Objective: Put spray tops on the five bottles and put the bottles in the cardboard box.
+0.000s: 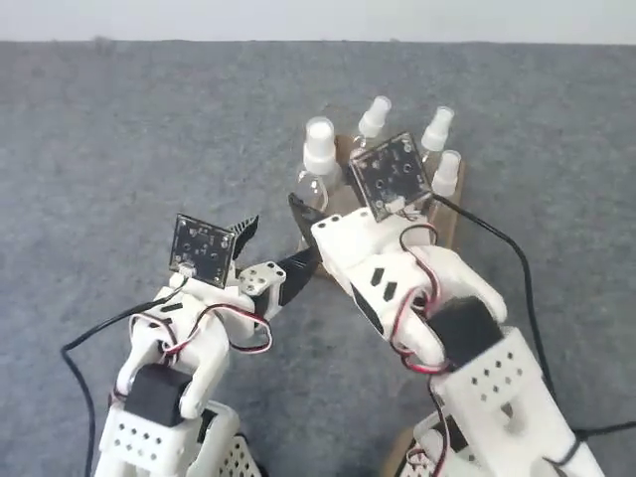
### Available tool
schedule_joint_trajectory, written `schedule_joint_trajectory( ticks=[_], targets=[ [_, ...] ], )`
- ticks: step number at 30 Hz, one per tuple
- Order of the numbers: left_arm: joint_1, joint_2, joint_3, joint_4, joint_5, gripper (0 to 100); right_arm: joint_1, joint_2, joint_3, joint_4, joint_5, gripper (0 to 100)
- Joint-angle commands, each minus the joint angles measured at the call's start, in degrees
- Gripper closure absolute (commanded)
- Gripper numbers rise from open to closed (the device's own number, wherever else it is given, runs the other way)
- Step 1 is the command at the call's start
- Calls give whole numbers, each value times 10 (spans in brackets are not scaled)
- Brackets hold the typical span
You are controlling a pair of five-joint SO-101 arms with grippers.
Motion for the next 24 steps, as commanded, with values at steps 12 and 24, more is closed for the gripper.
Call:
schedule_joint_trajectory(
  ticks=[12,24],
  targets=[
    [-5,-5,-2,-1,-2,696,134,-35,-40,44,47,993],
    [-95,-2,44,-98,-1,987,188,-45,137,-30,42,993]
  ],
)
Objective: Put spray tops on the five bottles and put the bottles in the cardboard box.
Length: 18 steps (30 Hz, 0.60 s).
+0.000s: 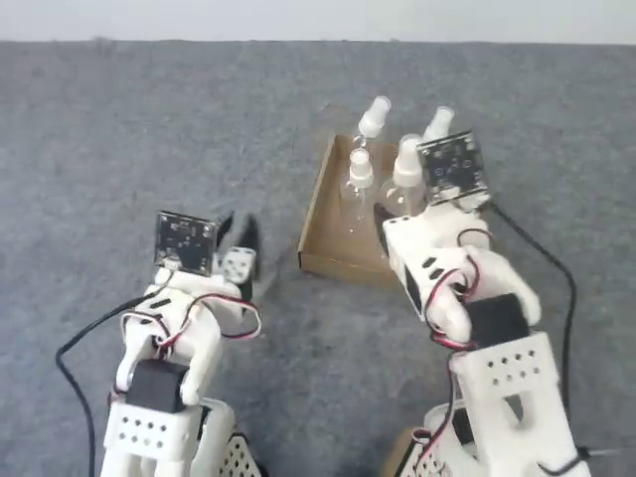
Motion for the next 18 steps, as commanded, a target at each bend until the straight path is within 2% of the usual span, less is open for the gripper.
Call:
schedule_joint_trajectory(
  ticks=[1,4,9,13,18],
  targets=[
    [-27,-8,7,-50,-1,990,5,-24,76,-117,6,993],
    [-26,-8,7,-49,-1,989,2,-21,112,-157,0,993],
    [-26,-8,7,-49,-1,989,5,-19,147,-204,-52,993],
    [-26,-8,8,-49,-1,989,5,-19,191,-276,-49,993],
    [-26,-8,8,-49,-1,989,6,-19,217,-292,-49,993]
  ],
)
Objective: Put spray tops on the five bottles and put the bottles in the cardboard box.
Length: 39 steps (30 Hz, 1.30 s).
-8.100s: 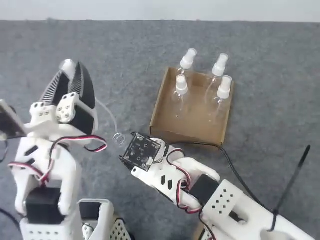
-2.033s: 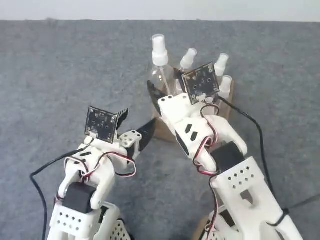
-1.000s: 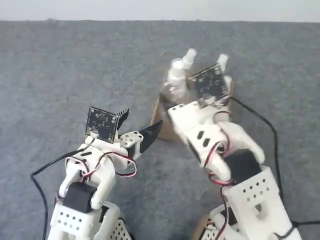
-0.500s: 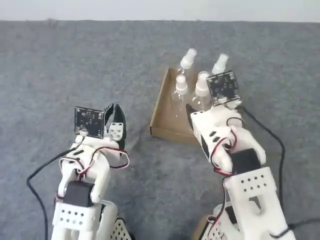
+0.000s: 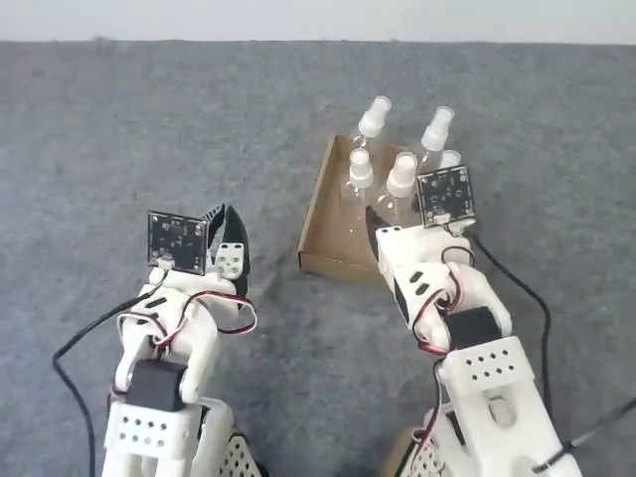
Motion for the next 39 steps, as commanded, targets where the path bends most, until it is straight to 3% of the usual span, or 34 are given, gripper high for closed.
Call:
schedule_joint_trajectory(
  ticks=[1,28,39],
  targets=[
    [-4,-8,-4,-17,-1,989,8,-16,6,-26,-7,993],
    [-4,-8,-4,-17,-1,989,6,-15,56,-96,22,993],
    [-4,-8,-4,-17,-1,989,5,76,50,-154,21,993]
  ],
)
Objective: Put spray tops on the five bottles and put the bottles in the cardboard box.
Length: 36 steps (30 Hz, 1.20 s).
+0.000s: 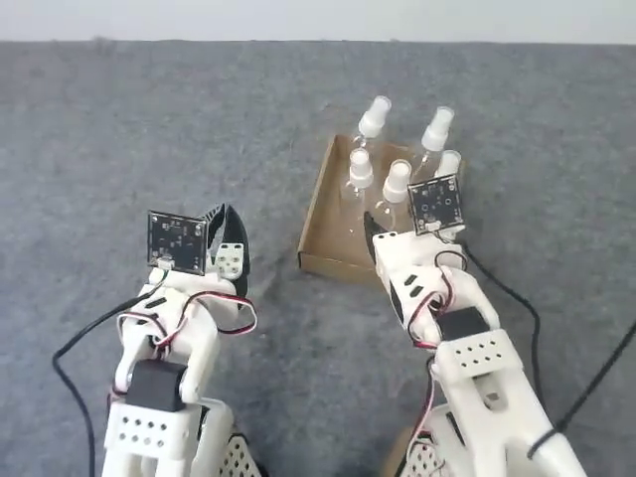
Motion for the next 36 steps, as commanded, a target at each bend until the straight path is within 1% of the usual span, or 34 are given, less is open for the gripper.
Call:
schedule_joint_trajectory(
  ticks=[1,10,13,31,36],
  targets=[
    [-4,-8,-4,-17,-1,989,3,4,-11,-20,5,993],
    [-3,-8,-4,-17,0,989,1,10,18,-25,7,993],
    [-3,-8,-4,-17,14,989,-4,10,25,-25,6,993],
    [-3,-10,-7,-6,18,989,-17,11,32,-26,5,993],
    [-3,-10,-7,-6,18,989,-20,37,47,-67,9,993]
  ],
)
